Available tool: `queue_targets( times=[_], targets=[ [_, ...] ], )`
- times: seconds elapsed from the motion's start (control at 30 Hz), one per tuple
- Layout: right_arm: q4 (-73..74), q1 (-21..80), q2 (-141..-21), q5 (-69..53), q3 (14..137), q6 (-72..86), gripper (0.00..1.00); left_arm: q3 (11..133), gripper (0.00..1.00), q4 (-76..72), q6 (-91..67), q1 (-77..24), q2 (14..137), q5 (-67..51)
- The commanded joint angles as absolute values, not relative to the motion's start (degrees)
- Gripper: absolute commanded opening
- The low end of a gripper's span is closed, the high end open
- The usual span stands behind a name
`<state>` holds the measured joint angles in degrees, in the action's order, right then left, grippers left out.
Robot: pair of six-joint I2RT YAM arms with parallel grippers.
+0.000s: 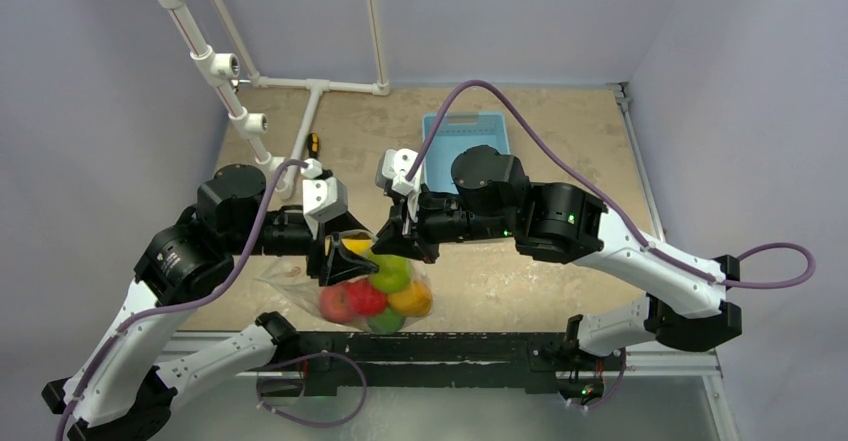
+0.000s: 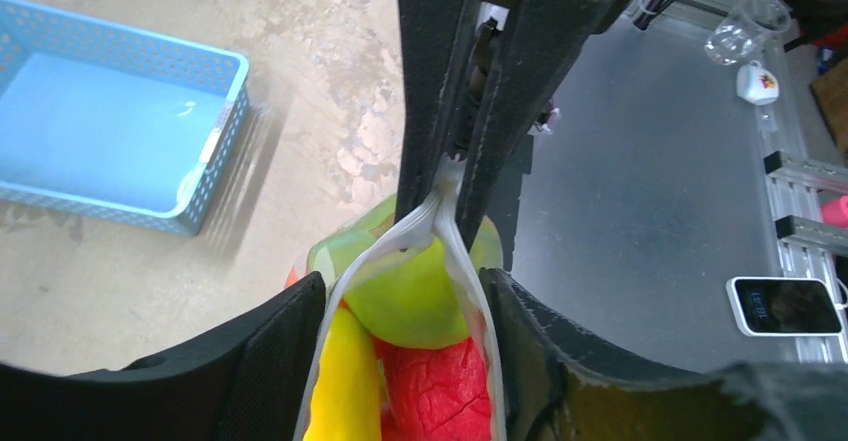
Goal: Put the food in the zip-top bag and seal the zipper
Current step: Pick up the zipper food storage bag at the center of the board.
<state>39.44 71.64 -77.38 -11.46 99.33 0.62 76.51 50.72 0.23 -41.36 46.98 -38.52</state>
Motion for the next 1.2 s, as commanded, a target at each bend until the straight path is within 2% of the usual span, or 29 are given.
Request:
queue_targets(
  times=[0.0,0.13,0.17,0.2,0.23,0.47,0.6,0.7,0.73,0.83,1.17],
  targets=[
    [35.6,71.8,-75.6,-10.7,102.4,3.5,0.00,78.6,0.52,52.4,1.6,-41.9,47.1,-33.9],
    [35.7,71.8,-75.6,-10.0,102.6,4.1,0.00,78.6,0.40,52.9,1.6,-42.2,47.1,-33.0],
    [35.6,71.8,-75.6,-9.9,102.7,4.3,0.00,78.7,0.34,53.0,1.6,-42.3,47.1,-33.0],
    [35.6,71.8,-75.5,-9.7,102.7,4.3,0.00,78.8,0.20,53.1,1.8,-42.4,47.2,-33.1],
    [35.5,71.8,-75.5,-9.6,102.7,4.5,0.00,78.9,0.01,53.2,1.9,-42.5,47.3,-33.2],
    [34.0,71.8,-74.8,-8.4,101.6,4.5,0.00,78.9,0.00,52.5,2.6,-42.5,47.6,-33.7],
    [31.1,71.8,-72.8,-7.4,99.1,4.5,0.15,80.2,0.00,52.0,2.2,-42.5,47.8,-33.0],
    [27.1,71.8,-70.0,-6.7,95.2,4.5,0.31,80.5,0.00,50.1,1.0,-42.5,47.0,-33.1],
    [25.7,71.8,-69.0,-6.1,93.9,4.5,0.39,80.5,0.00,49.5,0.5,-42.4,46.8,-33.4],
    [21.6,71.8,-65.9,-6.1,89.1,4.2,0.47,80.6,0.00,48.3,0.4,-42.5,46.4,-34.1],
    [9.1,71.8,-60.1,-7.8,75.9,1.6,0.52,80.9,0.00,46.6,-2.0,-42.4,46.6,-34.4]
  ],
)
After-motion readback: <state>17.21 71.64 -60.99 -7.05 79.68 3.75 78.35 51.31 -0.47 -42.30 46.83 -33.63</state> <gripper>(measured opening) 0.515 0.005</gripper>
